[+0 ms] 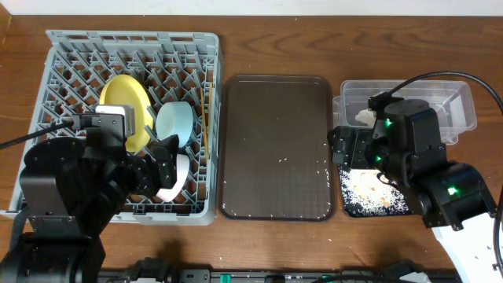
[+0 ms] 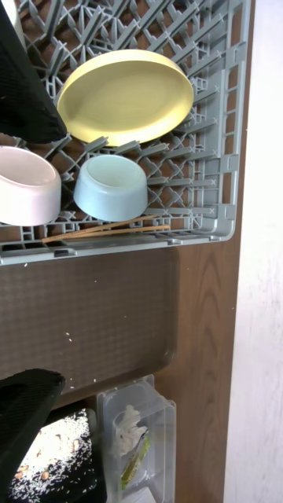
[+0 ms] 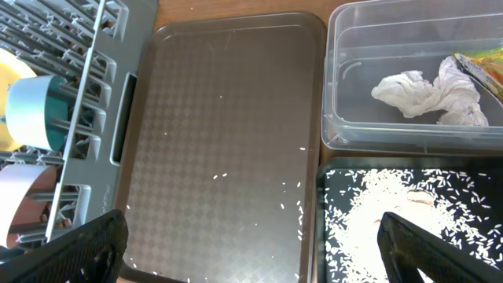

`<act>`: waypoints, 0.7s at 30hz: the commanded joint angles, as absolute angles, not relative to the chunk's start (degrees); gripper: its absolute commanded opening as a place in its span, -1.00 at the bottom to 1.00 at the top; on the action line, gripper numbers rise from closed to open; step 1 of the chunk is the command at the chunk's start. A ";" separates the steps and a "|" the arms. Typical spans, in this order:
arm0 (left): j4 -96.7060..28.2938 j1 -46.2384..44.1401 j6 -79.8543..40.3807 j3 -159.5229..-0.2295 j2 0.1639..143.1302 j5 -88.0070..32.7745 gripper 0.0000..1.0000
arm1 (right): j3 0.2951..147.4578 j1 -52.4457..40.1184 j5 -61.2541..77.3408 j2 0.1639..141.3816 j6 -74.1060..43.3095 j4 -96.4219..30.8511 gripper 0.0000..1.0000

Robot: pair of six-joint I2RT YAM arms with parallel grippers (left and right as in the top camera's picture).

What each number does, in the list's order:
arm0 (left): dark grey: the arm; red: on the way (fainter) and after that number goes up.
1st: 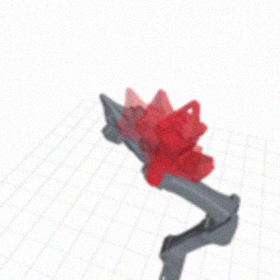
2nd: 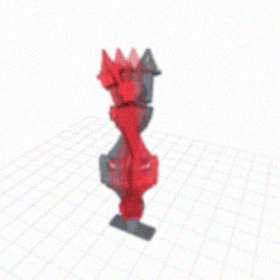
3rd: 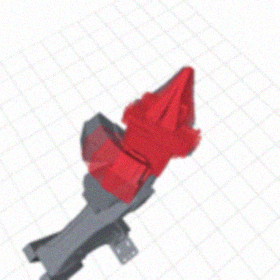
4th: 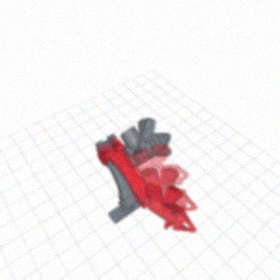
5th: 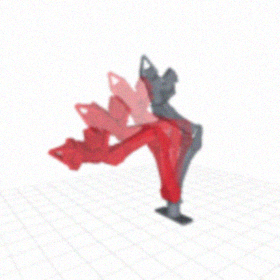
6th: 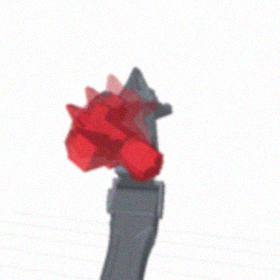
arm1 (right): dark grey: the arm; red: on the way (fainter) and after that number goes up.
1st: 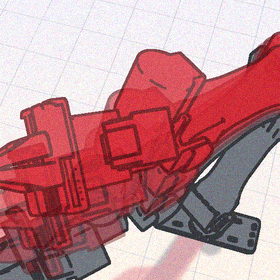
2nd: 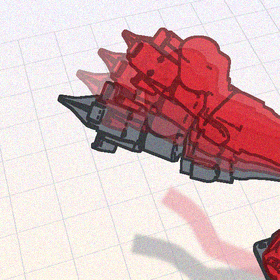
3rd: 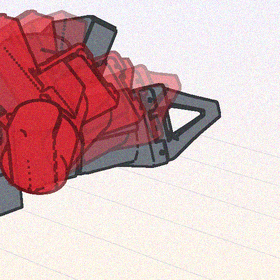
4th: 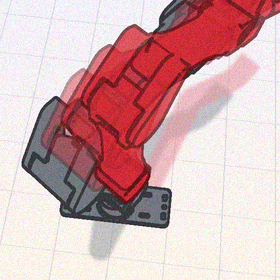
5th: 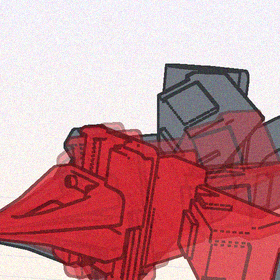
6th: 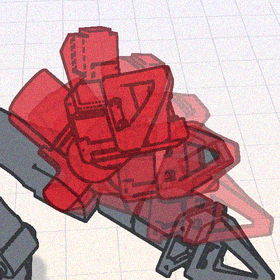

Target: Sort waste into correct bins and load items into the dishwasher

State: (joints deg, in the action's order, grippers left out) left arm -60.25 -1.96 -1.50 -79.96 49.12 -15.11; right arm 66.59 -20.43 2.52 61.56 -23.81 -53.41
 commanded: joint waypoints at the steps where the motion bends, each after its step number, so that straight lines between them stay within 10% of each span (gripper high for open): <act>1: -60.45 -1.85 -1.58 -80.60 49.15 -15.86 0.85 | 66.83 -20.64 1.93 61.28 -23.09 -53.67 0.98; 6: -60.45 -1.85 -1.58 -80.60 49.17 -15.86 0.85 | 62.59 -20.16 -3.44 54.94 -21.50 -49.84 0.99; 15: -60.45 -1.85 -1.58 -80.60 49.19 -15.86 0.86 | 28.08 -17.39 -2.11 34.22 -10.44 -4.75 0.98; 21: -60.45 -1.85 -1.58 -80.60 49.19 -15.86 0.86 | 14.37 -15.46 -3.18 20.82 -10.44 -2.17 0.99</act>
